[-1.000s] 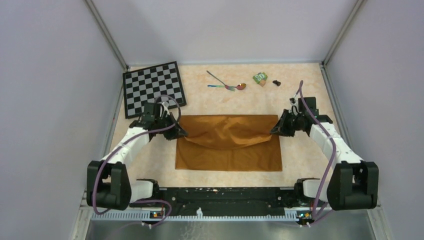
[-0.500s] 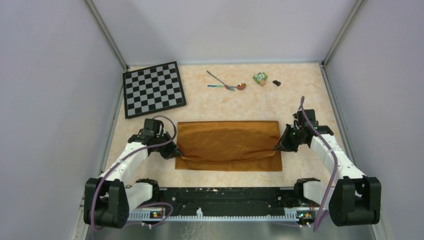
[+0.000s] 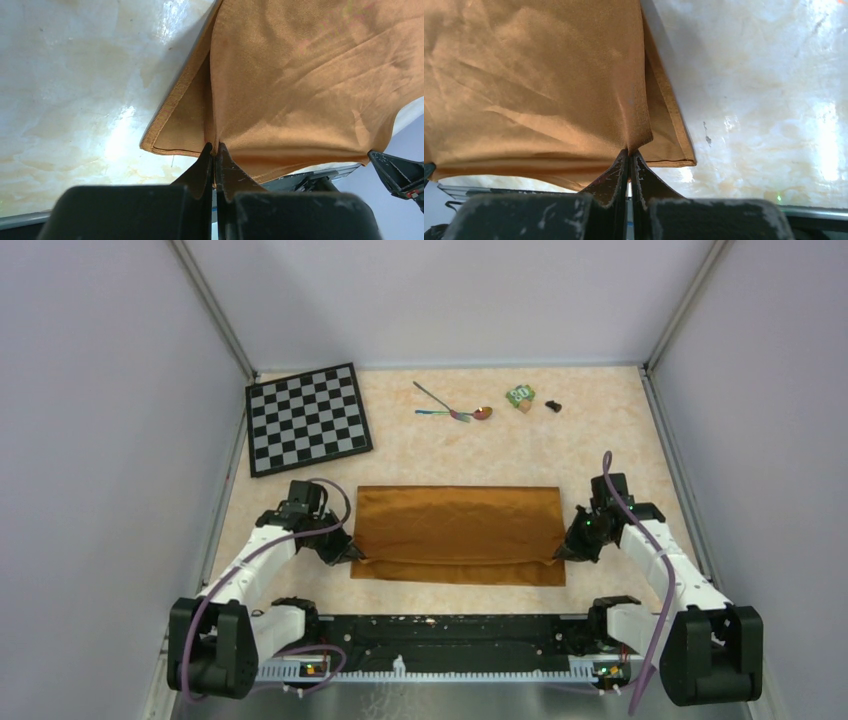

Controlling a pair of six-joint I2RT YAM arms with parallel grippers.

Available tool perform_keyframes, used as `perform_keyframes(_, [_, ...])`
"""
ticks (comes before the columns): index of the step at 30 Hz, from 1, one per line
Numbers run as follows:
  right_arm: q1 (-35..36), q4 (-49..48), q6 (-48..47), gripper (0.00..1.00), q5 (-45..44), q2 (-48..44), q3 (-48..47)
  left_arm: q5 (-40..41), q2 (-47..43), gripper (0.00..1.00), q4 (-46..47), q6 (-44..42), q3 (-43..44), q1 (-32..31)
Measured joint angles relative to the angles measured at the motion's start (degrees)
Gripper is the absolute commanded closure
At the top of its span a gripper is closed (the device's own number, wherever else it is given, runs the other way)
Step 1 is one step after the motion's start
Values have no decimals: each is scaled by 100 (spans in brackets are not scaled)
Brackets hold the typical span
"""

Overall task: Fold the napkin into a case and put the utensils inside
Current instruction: Fold and flatten the napkin at the center of the board.

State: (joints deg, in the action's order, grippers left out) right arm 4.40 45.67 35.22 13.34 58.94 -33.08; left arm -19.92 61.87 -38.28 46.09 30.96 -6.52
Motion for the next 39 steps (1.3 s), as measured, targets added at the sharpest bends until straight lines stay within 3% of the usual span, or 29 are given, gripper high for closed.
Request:
perform_keyframes(15, [50,227,59,100,-96,114,0,-13,-144,100,-125,90,-175,0])
perform_keyframes(18, [83,195,59,100,-37,177,4,9,-118,95,-127,122,-234,0])
perform_keyframes(19, [87,181,59,96,-4,214,7,11,-109,93,-127,140,-256,0])
perform_keyframes(24, [103,168,116,69,76,256,11,24,-85,65,-151,208,-273,0])
perform_keyframes(27, [109,197,205,54,68,92,11,59,-114,41,-227,208,-273,0])
perform_keyframes(31, [111,313,365,30,63,-306,-7,190,-293,26,-614,227,-109,0])
perform_keyframes(33, [111,463,356,27,15,-452,-107,262,-404,17,-776,208,114,0])
perform_keyframes(39, [146,509,72,21,122,-529,-673,238,-739,9,-815,-63,699,0])
